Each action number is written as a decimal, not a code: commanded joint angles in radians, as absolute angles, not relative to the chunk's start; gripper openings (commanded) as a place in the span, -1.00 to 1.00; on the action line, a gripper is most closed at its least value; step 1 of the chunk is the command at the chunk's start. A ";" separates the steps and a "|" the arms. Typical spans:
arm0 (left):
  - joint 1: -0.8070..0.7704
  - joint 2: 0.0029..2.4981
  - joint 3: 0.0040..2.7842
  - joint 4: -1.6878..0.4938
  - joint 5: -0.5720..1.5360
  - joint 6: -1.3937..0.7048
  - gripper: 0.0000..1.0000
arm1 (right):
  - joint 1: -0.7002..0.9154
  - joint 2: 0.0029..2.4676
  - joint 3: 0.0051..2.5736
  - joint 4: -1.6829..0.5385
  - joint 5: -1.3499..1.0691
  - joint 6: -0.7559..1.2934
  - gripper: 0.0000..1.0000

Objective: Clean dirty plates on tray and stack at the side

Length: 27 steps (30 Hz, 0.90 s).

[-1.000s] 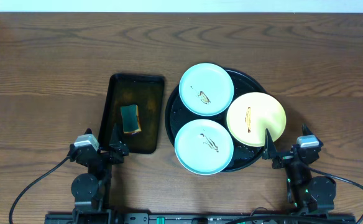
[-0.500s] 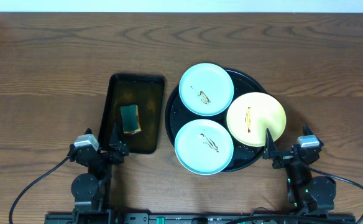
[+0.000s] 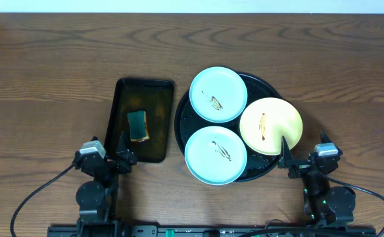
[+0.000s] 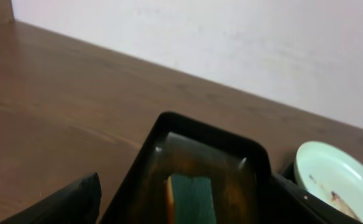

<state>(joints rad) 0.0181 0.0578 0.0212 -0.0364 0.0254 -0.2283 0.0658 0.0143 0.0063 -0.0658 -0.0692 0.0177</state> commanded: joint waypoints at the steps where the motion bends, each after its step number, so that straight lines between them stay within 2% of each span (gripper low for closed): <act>1: 0.023 0.102 0.036 -0.110 0.014 -0.223 0.68 | 0.078 0.009 0.006 -0.071 -0.052 0.030 0.98; 6: 0.023 0.202 0.130 -0.193 0.015 -0.223 0.68 | 0.078 0.018 0.025 -0.087 -0.051 0.091 0.98; 13: 0.023 0.403 0.335 -0.353 0.017 -0.222 0.68 | 0.078 0.142 0.169 -0.240 -0.027 0.127 0.98; 20: 0.023 0.682 0.625 -0.603 0.104 -0.222 0.68 | 0.078 0.453 0.419 -0.411 -0.035 0.187 0.98; 27: 0.023 0.936 0.910 -0.888 0.135 -0.222 0.68 | 0.078 0.814 0.746 -0.678 -0.042 0.174 0.98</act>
